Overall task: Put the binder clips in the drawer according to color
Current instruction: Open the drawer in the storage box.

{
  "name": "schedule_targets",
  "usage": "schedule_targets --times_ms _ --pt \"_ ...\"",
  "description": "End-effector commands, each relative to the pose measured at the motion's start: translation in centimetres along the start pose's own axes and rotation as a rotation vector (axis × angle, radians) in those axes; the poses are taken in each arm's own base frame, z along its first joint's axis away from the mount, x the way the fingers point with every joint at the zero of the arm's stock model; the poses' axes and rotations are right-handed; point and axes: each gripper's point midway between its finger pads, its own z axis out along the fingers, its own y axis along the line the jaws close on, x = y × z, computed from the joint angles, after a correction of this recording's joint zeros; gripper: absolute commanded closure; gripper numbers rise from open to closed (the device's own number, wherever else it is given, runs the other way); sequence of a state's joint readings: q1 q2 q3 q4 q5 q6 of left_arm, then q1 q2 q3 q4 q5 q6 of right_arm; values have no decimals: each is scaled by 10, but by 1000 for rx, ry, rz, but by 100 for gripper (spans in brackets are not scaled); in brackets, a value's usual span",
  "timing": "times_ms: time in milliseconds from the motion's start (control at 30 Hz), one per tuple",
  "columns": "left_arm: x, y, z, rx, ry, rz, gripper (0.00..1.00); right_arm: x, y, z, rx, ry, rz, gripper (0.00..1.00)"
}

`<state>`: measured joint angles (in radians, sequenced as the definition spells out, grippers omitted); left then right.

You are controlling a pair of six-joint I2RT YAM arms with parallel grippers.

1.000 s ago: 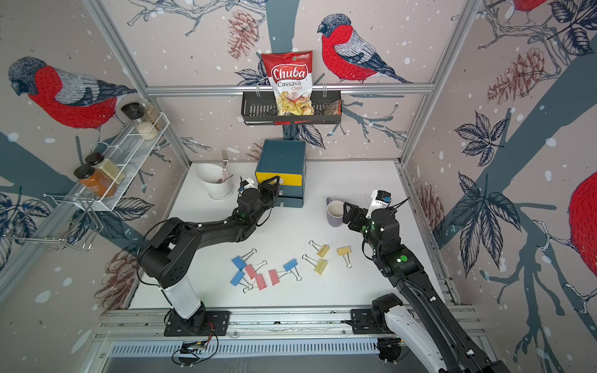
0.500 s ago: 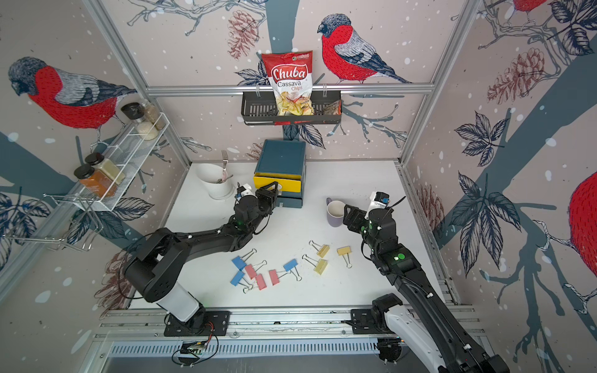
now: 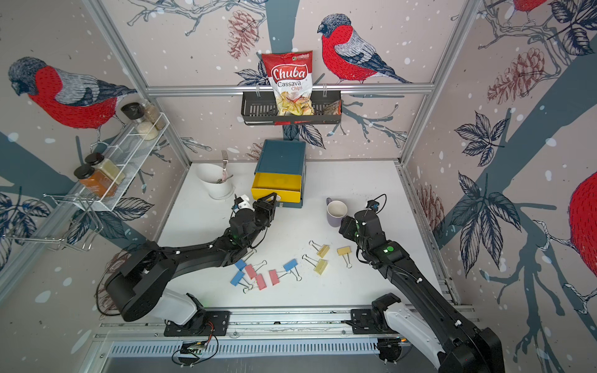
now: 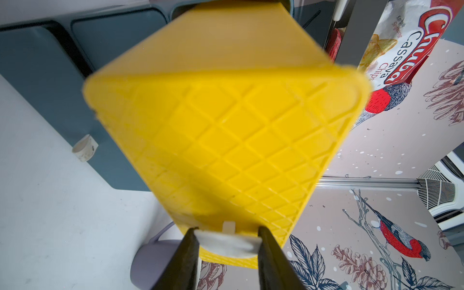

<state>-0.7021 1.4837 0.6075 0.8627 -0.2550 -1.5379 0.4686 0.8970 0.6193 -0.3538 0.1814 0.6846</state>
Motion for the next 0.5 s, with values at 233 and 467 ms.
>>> schedule_targets --times_ms 233,467 --pt "4 1 -11 -2 21 -3 68 42 -27 10 132 117 -14 22" --pt "7 8 -15 -19 37 -18 68 67 -28 17 150 211 -70 20"
